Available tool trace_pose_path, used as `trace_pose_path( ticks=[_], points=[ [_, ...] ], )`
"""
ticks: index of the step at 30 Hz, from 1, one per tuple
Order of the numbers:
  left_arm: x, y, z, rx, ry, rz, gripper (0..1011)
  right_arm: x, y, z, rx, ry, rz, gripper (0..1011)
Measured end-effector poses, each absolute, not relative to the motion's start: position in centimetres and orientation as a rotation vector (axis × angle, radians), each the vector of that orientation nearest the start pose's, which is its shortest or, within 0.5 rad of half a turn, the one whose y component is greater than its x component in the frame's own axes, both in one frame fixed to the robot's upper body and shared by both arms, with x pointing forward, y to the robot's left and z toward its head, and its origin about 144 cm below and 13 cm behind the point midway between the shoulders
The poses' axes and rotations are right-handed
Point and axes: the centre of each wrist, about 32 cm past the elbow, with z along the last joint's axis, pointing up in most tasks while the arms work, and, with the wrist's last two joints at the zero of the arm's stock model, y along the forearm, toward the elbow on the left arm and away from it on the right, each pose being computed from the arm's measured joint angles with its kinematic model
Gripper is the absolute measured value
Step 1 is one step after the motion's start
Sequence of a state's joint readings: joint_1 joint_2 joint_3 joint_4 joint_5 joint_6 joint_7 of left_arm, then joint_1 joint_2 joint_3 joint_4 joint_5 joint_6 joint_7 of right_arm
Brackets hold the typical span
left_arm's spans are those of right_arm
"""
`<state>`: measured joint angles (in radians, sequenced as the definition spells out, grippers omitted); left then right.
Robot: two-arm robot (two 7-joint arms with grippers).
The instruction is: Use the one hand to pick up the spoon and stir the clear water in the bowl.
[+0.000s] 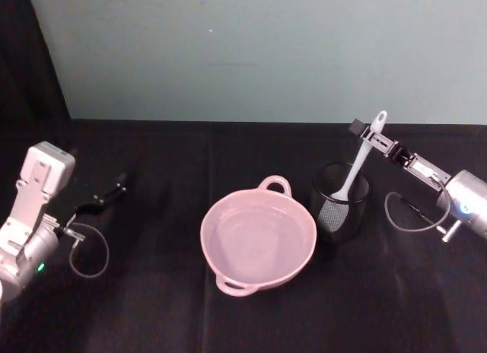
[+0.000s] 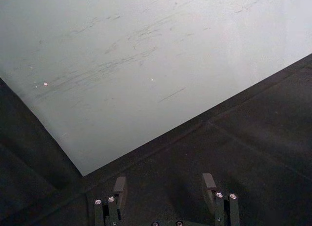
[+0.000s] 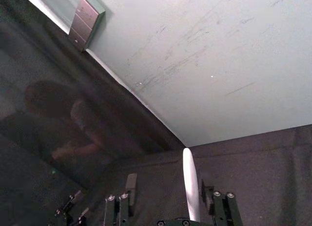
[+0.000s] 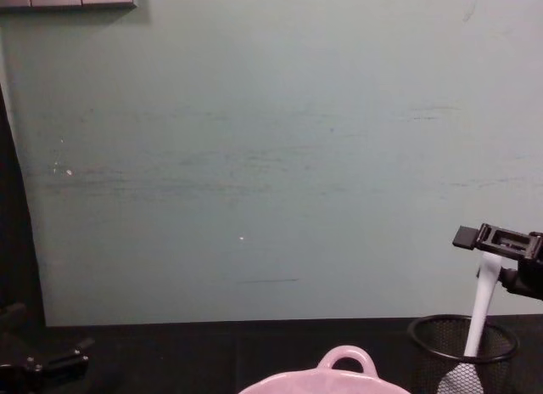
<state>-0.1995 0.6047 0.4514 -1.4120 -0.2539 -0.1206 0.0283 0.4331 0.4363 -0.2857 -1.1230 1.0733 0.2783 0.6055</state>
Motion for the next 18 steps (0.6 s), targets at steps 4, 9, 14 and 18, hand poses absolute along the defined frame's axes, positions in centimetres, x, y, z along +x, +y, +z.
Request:
trace_pose_path(
  ticks=[4, 9, 14, 18],
  points=[
    [48.9, 31.0, 114.0, 0.304, -0.285, 1.248, 1005, 56.7, -33.5, 116.6, 0.324, 0.602, -0.830, 734],
    [48.9, 31.0, 114.0, 0.304, -0.285, 1.248, 1005, 56.6, -33.6, 116.8, 0.311, 0.582, -0.835, 573],
    [48.9, 31.0, 114.0, 0.304, -0.285, 1.248, 1005, 56.5, -33.5, 117.2, 0.265, 0.515, -0.848, 427],
    [48.9, 31.0, 114.0, 0.304, -0.285, 1.248, 1005, 56.2, -33.5, 117.7, 0.215, 0.442, -0.859, 285]
  ],
)
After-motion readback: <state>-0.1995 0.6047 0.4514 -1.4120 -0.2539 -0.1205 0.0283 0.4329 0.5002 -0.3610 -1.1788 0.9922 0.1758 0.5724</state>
